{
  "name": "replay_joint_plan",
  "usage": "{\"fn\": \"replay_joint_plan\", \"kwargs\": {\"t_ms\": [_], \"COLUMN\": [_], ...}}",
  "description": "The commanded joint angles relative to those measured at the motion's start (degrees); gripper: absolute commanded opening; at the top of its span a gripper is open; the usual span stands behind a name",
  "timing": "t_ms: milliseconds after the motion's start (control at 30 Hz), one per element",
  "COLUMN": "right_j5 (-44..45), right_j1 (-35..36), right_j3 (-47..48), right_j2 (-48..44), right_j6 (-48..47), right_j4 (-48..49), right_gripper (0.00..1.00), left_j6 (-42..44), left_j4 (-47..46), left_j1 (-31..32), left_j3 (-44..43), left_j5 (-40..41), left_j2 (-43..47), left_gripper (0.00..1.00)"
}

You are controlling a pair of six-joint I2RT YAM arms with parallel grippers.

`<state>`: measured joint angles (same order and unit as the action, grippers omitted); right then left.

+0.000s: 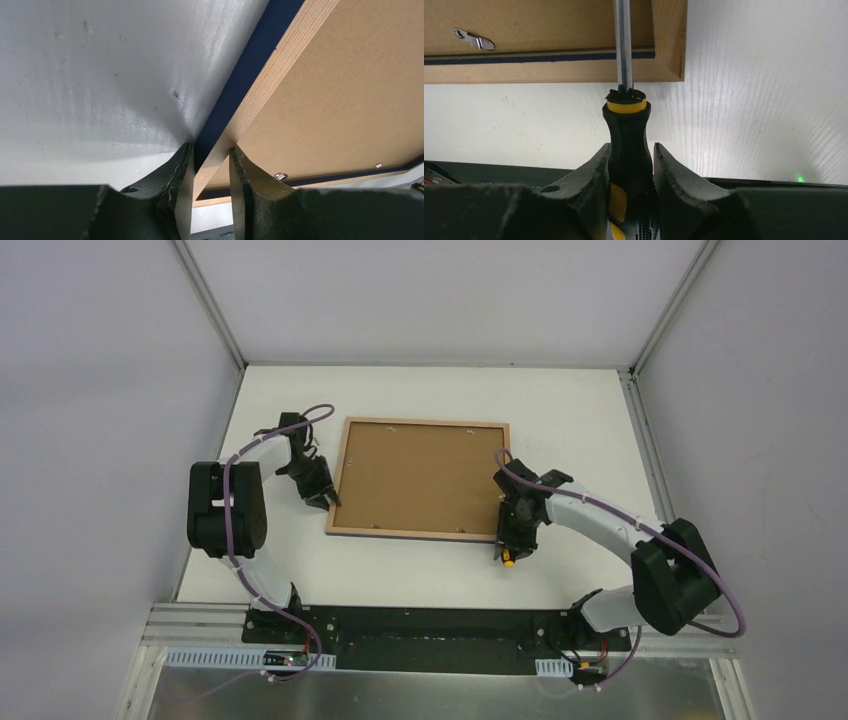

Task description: Take the photo out of the frame

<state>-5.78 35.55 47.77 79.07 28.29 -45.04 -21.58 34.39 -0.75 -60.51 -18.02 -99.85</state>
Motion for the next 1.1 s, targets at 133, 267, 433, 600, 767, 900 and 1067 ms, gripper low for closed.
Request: {"fn": "replay_joint_plan", "kwargs": {"t_ms": [133, 267, 433, 600, 767, 900, 1067], "right_j5": [0.9, -2.0, -9.6, -10.4, -9.5, -10.7, -10.3], "right_j1": [-3.9, -6.4, -7.2, -8.9, -9.1, -9.1, -9.1], "right_j3": [8.6, 13.5, 20.0, 23.4, 18.9, 11.0, 6.3], "right_j2": [9.1, 13.2, 17.9, 21.0, 14.6, 7.5, 2.9], "right_j6": [-10.4, -16.3, -25.2, -27.7, -22.3, -16.7, -14.0], "right_j4": [1.4, 2.6, 2.4, 0.3, -0.4, 1.0, 1.5], "right_gripper": [0.0, 0.0, 0.0, 0.0, 0.0, 0.0, 0.0], "left_j6": [2.0, 2.4, 2.7, 2.5, 2.3, 0.9, -0.3], "left_j4": [4.1, 4.4, 4.5, 4.7, 5.2, 5.7, 5.7], "left_j1": [0.1, 0.2, 0.2, 0.1, 0.1, 0.2, 0.1], "left_j3": [-1.4, -1.6, -1.6, -1.8, -2.0, -2.5, -4.0], "left_j5": [4.1, 4.1, 4.0, 4.6, 5.0, 4.1, 1.1], "left_j2": [-2.3, -2.9, -3.3, -3.1, -1.9, -1.9, -1.7], "left_gripper": [0.01, 0.0, 0.0, 0.0, 0.0, 0.08, 0.35]}}
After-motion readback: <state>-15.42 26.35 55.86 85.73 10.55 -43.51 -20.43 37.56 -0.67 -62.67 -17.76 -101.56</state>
